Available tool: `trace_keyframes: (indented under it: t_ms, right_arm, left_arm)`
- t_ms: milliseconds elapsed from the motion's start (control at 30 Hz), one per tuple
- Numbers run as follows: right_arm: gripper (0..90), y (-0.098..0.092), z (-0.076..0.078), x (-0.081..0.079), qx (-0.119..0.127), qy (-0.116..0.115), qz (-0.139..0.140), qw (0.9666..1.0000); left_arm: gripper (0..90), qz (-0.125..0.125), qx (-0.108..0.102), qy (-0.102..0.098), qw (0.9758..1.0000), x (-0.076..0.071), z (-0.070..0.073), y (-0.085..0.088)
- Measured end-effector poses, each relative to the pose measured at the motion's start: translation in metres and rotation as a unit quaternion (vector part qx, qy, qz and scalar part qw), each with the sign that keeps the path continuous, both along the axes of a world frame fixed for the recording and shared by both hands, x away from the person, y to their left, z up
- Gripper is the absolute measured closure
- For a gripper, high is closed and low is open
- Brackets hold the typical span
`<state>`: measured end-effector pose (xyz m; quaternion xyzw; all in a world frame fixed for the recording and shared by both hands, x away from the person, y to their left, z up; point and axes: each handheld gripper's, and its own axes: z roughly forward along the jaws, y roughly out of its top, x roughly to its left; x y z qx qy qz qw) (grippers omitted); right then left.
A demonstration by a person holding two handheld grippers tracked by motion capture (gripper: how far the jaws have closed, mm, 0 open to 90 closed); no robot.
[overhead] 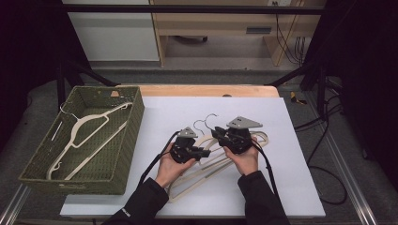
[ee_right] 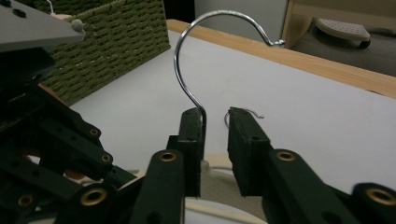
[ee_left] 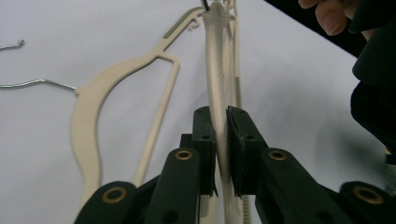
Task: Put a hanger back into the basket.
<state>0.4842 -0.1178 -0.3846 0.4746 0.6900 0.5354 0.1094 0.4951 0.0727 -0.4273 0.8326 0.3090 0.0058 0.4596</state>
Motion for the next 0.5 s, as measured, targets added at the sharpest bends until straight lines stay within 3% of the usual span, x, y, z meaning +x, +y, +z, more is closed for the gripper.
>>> trace_keyframes:
  t_ms: [133,200,233,333,367,400,433,500]
  right_arm:
    - [60.0,-0.017,0.005,-0.02,0.017,-0.006,0.001,0.9998]
    - [53.7,-0.025,0.005,-0.028,0.018,-0.018,-0.003,0.9997]
    - [48.1,-0.036,0.006,-0.036,0.031,-0.029,-0.002,0.9991]
    - [40.2,-0.045,0.009,-0.042,0.049,-0.026,-0.008,0.9984]
    - [33.5,-0.053,0.011,-0.048,0.059,-0.034,-0.01,0.9976]
    - [33.5,-0.053,0.011,-0.048,0.059,-0.034,-0.01,0.9976]
    - [23.9,-0.061,0.012,-0.054,0.068,-0.037,-0.013,0.9969]
    - [19.8,-0.067,0.014,-0.059,0.073,-0.034,-0.017,0.9966]
  left_arm:
    - [85.5,-0.018,-0.011,-0.002,0.9998,-0.012,0.007,-0.004]
    - [85.8,-0.024,-0.008,-0.008,0.9996,-0.017,0.009,-0.006]
    - [85.9,-0.026,-0.004,-0.012,0.9996,-0.022,0.012,-0.007]
    - [85.9,-0.027,-0.003,-0.02,0.9994,-0.025,0.015,-0.006]
    - [85.9,-0.028,-0.001,-0.027,0.9992,-0.029,0.019,-0.003]
    - [85.9,-0.028,-0.001,-0.027,0.9992,-0.029,0.019,-0.003]
    - [85.9,-0.025,0.0,-0.031,0.9992,-0.031,0.025,0.001]
    - [85.9,-0.023,-0.004,-0.039,0.999,-0.034,0.031,0.007]
